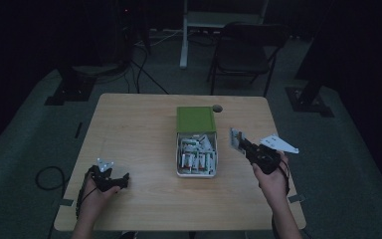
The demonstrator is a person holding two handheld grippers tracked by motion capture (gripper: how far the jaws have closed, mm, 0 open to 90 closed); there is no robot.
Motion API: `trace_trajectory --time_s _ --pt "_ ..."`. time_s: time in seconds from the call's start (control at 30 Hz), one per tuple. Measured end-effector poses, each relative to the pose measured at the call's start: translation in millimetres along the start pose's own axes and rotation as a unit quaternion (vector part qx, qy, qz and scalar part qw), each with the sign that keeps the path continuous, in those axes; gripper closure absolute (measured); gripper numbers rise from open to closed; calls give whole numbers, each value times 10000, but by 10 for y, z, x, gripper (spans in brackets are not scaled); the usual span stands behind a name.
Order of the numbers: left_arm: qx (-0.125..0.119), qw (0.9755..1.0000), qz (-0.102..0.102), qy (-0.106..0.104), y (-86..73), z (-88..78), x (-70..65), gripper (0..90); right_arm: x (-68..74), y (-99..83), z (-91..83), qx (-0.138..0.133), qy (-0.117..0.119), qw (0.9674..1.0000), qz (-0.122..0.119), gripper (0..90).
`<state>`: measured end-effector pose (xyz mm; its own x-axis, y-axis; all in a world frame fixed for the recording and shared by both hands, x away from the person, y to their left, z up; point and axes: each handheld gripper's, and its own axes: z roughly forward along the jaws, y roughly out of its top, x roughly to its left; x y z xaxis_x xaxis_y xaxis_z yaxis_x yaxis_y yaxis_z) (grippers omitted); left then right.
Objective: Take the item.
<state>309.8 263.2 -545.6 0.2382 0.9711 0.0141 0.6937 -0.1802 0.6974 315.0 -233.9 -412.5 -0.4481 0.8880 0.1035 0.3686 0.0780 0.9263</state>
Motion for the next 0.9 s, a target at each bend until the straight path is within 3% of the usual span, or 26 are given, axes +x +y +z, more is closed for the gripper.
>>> trace_trajectory --time_s 0.33,0.63,0.9 --pt "5 10000 -3 3 1 -1 -1 82 -269 -279 17 303 -303 9989 186 884" --pt "-2 10000 -8 2 0 0 -1 82 -392 -594 164 621 -498 9962 345 884" --pt "-1 10000 -8 2 0 0 -1 82 -509 -746 231 794 -636 9936 488 882"
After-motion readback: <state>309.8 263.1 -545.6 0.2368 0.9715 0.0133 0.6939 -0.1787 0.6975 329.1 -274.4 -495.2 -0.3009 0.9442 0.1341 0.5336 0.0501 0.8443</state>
